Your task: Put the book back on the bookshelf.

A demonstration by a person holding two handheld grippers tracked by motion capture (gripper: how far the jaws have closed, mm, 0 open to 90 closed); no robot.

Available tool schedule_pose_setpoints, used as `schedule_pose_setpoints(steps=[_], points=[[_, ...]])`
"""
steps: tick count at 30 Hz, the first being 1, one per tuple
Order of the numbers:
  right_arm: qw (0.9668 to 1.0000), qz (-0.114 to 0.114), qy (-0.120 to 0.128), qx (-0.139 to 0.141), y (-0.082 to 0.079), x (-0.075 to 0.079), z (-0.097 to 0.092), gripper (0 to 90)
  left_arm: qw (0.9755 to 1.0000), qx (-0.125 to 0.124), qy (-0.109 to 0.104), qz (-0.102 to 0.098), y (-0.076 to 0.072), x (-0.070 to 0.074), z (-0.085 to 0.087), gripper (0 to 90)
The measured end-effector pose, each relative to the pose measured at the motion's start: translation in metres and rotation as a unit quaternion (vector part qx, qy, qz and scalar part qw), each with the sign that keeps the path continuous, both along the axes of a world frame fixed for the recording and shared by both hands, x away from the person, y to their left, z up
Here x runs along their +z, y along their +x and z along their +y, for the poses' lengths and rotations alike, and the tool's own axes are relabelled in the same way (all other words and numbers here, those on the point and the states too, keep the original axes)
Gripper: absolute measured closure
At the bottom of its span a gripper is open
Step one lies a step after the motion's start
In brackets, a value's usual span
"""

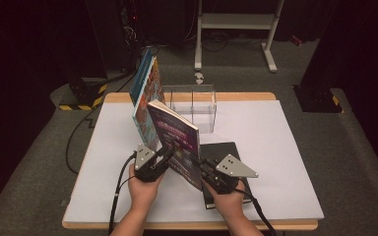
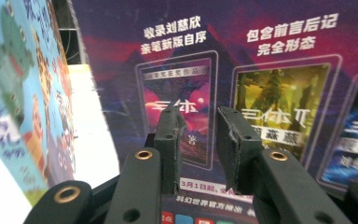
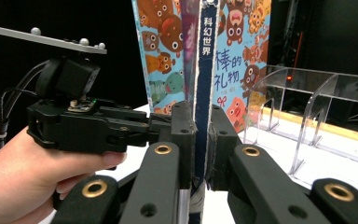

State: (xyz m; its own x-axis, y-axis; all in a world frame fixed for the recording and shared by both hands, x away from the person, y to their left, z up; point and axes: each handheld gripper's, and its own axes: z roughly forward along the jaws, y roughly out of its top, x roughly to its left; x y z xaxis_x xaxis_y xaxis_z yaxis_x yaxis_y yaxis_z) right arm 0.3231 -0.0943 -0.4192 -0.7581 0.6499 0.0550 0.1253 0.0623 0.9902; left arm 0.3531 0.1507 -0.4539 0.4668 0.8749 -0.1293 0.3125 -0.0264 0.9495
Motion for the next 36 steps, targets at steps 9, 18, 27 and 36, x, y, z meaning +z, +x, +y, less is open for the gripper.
schedule_pose_setpoints(steps=[9,18,27,36], points=[[0.9999,-0.01,0.005,-0.005,0.004,-0.002,0.005,83.5,0.9999,-0.007,0.005,0.006,0.015,-0.001,-0.006,69.0],[0.9998,-0.008,-0.003,-0.016,-0.002,-0.014,-0.001,83.0,0.9993,-0.03,-0.02,-0.002,-0.006,0.002,0.005,57.8],[0.9998,-0.009,-0.008,-0.017,-0.008,-0.021,-0.001,83.0,0.9965,-0.061,-0.041,-0.039,-0.038,0.018,0.006,44.7],[0.9996,-0.018,-0.018,-0.007,-0.016,-0.025,0.001,82.7,0.9907,-0.109,-0.05,-0.064,-0.056,0.036,-0.014,32.5]])
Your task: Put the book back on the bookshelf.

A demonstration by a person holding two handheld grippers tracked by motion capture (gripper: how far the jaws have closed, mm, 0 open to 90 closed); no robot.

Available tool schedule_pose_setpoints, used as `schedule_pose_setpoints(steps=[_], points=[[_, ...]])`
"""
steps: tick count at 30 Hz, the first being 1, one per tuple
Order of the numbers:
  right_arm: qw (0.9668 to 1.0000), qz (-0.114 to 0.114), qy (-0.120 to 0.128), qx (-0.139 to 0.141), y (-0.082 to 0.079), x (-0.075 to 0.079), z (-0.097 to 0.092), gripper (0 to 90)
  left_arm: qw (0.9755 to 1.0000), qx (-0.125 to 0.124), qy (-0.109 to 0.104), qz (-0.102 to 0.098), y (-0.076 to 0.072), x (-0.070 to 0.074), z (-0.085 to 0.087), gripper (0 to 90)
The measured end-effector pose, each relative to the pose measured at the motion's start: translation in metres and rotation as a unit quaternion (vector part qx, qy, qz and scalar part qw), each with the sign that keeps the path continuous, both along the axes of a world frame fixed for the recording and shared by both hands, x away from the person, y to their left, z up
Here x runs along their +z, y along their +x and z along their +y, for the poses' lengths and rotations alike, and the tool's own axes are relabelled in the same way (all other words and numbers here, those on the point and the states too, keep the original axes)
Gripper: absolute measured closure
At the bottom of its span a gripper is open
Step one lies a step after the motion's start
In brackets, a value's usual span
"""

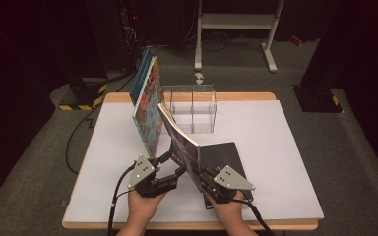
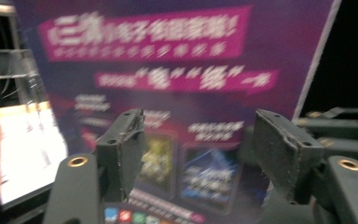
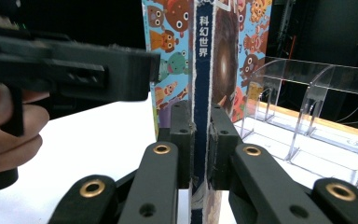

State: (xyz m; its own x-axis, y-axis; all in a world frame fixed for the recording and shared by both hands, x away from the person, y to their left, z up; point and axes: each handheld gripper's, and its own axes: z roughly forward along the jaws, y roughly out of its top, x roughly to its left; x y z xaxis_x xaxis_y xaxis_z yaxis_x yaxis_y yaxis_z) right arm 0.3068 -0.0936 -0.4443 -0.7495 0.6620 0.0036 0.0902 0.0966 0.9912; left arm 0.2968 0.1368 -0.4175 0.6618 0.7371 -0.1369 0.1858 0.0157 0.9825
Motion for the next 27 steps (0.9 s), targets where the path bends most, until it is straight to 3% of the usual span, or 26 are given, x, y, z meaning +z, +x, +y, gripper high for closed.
schedule_pose_setpoints(steps=[9,14,27], points=[[0.9999,0.002,0.002,0.014,-0.003,-0.002,0.002,82.3,0.9993,-0.033,-0.016,-0.009,-0.004,0.014,-0.012,26.0],[0.9997,0.006,0.005,0.024,-0.005,-0.003,0.003,80.9,0.9995,-0.027,-0.015,-0.01,-0.006,0.015,-0.015,23.5],[0.9968,0.022,-0.001,0.077,-0.009,-0.004,0.019,61.7,1.0,0.004,0.0,-0.005,-0.012,0.013,-0.012,20.4]])
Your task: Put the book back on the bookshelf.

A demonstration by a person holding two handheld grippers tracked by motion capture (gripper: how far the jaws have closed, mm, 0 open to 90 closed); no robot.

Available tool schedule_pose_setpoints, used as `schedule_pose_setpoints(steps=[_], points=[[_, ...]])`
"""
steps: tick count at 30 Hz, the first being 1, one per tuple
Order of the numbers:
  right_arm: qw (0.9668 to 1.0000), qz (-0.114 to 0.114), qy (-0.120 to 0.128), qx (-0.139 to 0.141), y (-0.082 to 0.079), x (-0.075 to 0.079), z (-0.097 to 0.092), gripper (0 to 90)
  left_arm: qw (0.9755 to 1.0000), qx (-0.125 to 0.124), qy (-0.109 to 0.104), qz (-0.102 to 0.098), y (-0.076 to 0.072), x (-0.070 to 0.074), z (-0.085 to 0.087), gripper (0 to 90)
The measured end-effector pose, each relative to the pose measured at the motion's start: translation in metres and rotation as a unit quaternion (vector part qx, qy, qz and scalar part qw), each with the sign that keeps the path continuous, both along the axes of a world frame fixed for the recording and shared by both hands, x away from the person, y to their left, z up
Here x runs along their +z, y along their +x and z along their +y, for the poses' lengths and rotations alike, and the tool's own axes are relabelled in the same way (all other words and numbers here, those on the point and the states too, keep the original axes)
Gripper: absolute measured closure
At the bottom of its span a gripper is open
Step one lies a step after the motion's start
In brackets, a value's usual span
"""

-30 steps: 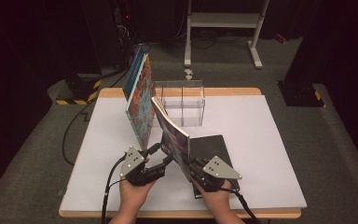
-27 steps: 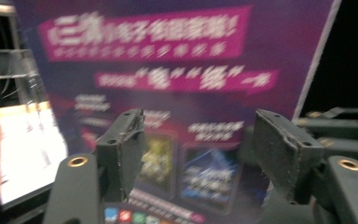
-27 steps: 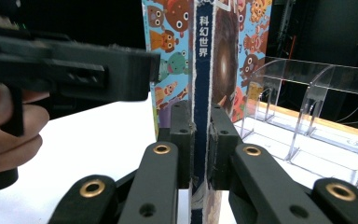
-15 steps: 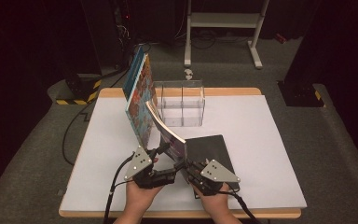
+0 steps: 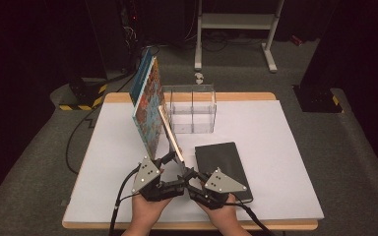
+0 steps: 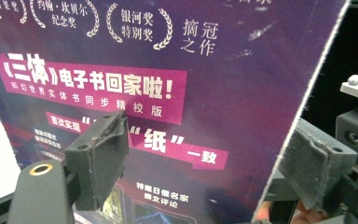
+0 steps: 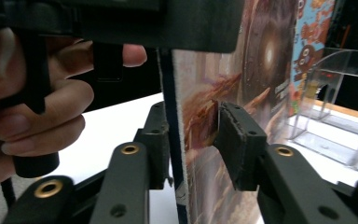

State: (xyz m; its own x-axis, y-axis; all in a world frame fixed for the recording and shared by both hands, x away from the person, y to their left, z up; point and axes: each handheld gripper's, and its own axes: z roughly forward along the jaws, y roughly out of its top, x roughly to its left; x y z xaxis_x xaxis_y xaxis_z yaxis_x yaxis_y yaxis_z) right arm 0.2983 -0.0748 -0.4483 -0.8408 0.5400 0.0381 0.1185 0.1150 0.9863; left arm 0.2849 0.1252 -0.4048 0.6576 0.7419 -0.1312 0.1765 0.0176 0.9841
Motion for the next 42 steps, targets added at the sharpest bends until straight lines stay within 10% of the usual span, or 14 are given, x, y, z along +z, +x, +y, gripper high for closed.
schedule_pose_setpoints(steps=[14,22,42], points=[[0.9994,0.014,-0.021,0.021,0.001,-0.002,0.003,52.2,0.9995,0.029,0.015,0.005,0.0,-0.003,0.005,30.0],[0.9987,0.006,-0.048,0.017,-0.007,0.004,-0.035,46.9,0.9993,0.031,0.018,0.003,-0.001,-0.003,0.003,32.1],[0.9919,0.027,-0.015,-0.124,0.021,-0.006,-0.114,46.8,0.998,0.048,0.04,0.001,-0.007,0.002,0.004,49.1]])
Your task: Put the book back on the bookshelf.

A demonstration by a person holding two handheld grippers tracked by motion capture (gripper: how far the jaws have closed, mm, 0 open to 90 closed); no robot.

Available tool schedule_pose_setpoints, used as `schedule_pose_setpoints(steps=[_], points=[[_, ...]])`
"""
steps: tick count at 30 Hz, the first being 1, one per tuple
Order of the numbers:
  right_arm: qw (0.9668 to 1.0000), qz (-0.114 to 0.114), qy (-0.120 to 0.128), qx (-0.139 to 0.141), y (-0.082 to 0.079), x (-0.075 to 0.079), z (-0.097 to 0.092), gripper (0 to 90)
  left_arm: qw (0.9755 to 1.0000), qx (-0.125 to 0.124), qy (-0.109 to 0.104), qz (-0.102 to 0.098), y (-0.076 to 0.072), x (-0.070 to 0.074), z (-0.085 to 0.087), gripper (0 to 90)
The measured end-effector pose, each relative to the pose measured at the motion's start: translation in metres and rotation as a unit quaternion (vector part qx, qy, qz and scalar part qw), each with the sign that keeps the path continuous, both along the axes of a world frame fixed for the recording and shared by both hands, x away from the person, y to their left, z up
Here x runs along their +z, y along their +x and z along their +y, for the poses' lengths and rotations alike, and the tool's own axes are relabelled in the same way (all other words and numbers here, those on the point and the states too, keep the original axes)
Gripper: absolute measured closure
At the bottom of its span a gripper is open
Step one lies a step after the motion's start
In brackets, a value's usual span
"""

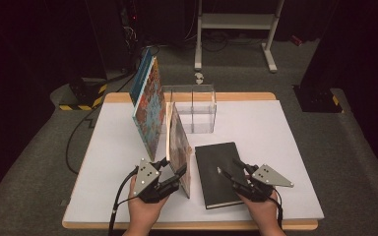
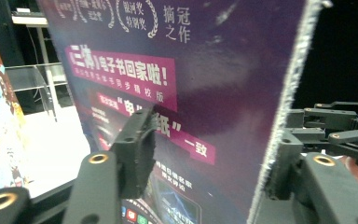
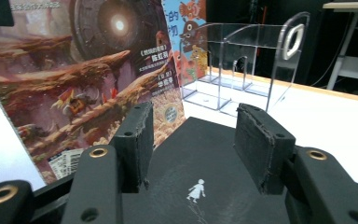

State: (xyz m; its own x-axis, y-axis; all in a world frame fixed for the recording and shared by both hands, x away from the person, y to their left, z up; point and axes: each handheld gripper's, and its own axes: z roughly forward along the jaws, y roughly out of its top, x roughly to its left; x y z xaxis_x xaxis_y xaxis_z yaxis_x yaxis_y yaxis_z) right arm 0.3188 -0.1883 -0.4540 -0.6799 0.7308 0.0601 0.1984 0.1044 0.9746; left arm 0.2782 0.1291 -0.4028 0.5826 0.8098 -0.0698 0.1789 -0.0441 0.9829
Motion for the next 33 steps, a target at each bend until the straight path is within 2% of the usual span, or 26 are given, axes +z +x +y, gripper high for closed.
schedule_pose_setpoints(steps=[4,9,14,17,19,21,24,29,33], points=[[1.0,0.002,0.003,-0.005,0.001,0.0,-0.003,46.9,1.0,0.007,0.004,-0.003,-0.002,0.001,0.003,56.8],[0.9999,0.008,0.004,-0.01,0.003,-0.002,-0.004,47.2,0.9994,0.028,0.017,-0.012,-0.005,0.002,0.005,66.3],[0.9999,0.011,0.006,-0.01,0.004,-0.003,-0.004,47.3,0.9985,0.043,0.027,-0.02,-0.005,0.003,0.009,80.1],[0.9998,0.012,0.007,-0.011,0.004,-0.003,-0.004,47.4,0.9981,0.046,0.03,-0.027,-0.005,0.004,0.01,82.7],[0.9998,0.012,0.008,-0.012,0.004,-0.003,-0.005,47.4,0.997,0.053,0.042,-0.037,-0.004,0.005,0.01,83.3],[0.9998,0.013,0.01,-0.013,0.004,-0.003,-0.005,47.4,0.9976,0.046,0.037,-0.036,-0.003,0.005,0.012,83.5],[0.9998,0.013,0.01,-0.014,0.004,-0.003,-0.005,47.4,0.9972,0.048,0.037,-0.044,0.0,0.005,0.014,83.7],[0.9997,0.013,0.012,-0.015,0.004,-0.003,-0.006,47.5,0.9973,0.051,0.032,-0.041,0.007,0.006,0.024,83.7],[0.9997,0.015,0.013,-0.016,0.005,-0.003,-0.006,47.5,0.9981,0.04,0.028,-0.038,0.011,0.004,0.036,83.6]])
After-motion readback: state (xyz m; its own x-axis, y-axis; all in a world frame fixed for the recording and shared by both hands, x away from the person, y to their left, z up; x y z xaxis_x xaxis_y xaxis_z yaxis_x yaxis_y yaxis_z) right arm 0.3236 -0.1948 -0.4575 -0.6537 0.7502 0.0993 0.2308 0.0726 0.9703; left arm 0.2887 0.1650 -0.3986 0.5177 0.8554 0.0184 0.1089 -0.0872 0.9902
